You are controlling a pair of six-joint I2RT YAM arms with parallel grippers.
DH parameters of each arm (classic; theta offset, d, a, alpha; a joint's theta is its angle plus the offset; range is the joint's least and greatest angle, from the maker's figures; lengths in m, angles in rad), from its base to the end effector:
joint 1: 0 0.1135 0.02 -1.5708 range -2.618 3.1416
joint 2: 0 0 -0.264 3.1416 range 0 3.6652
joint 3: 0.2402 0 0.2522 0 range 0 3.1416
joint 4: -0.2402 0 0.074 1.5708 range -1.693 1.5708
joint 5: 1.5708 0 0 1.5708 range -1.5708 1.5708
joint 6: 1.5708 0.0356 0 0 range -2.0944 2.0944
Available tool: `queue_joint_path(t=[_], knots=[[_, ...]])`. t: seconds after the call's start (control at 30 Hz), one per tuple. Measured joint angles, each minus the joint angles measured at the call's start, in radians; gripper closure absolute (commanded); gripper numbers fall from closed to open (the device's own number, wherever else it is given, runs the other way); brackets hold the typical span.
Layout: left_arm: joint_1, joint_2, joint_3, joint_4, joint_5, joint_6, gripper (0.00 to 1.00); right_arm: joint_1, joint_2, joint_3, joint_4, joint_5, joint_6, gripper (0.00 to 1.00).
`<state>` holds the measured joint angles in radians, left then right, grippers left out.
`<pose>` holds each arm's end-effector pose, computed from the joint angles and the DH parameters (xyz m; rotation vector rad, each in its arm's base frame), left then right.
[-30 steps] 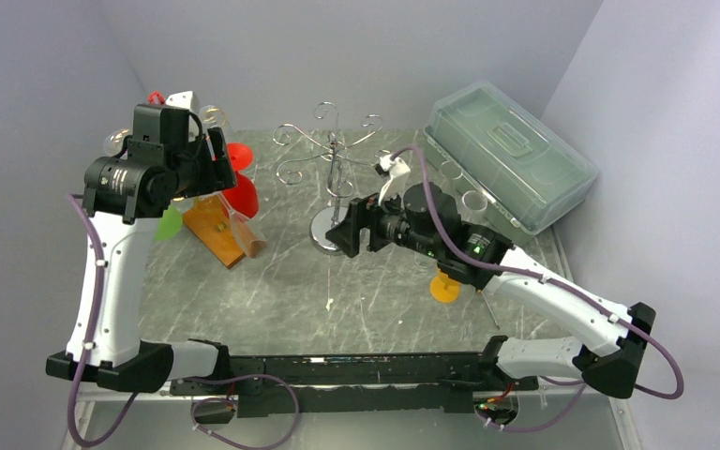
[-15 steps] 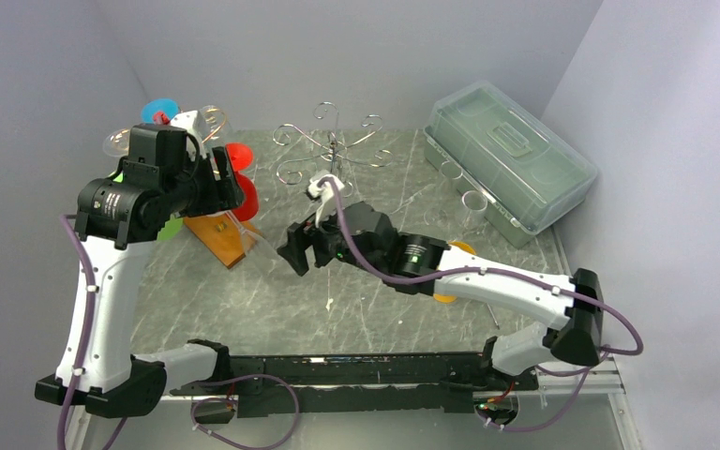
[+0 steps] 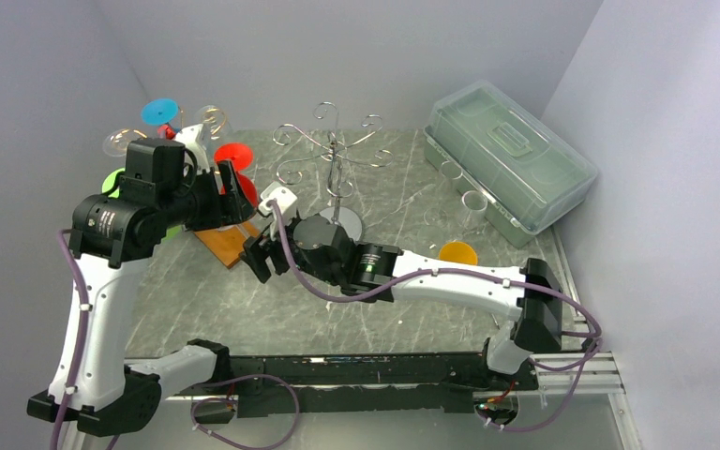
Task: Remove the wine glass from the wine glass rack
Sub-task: Place the wine glass at the center of the board.
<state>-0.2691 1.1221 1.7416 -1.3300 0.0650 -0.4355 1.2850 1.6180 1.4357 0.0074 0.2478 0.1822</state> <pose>0.1470 -0.0429 0.4710 -0.1582 2.3135 -0.4378 0.1186 0.3728 0.3729 -0.7870 1.6404 0.8489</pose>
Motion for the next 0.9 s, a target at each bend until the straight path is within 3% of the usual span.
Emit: queue_joint_path(t=[0.37, 0.5, 0.7, 0.77, 0.9], knots=[[-0.006, -0.014, -0.008, 0.000, 0.038, -0.018, 0.57, 0.005, 0.060, 0.047, 0.006, 0.009, -0.018, 0.50], [-0.006, -0.015, -0.008, 0.000, 0.050, -0.026, 0.58, 0.006, 0.066, 0.053, 0.019, 0.010, -0.018, 0.67], [-0.006, -0.021, -0.008, 0.004, 0.055, -0.032, 0.56, 0.006, 0.071, 0.054, 0.034, 0.006, -0.015, 1.00], [-0.006, -0.021, -0.008, 0.003, 0.054, -0.031, 0.52, 0.010, 0.071, 0.056, 0.033, 0.013, -0.011, 1.00], [-0.006, -0.024, -0.008, 0.003, 0.055, -0.032, 0.35, 0.012, 0.068, 0.055, 0.035, 0.016, 0.001, 1.00]])
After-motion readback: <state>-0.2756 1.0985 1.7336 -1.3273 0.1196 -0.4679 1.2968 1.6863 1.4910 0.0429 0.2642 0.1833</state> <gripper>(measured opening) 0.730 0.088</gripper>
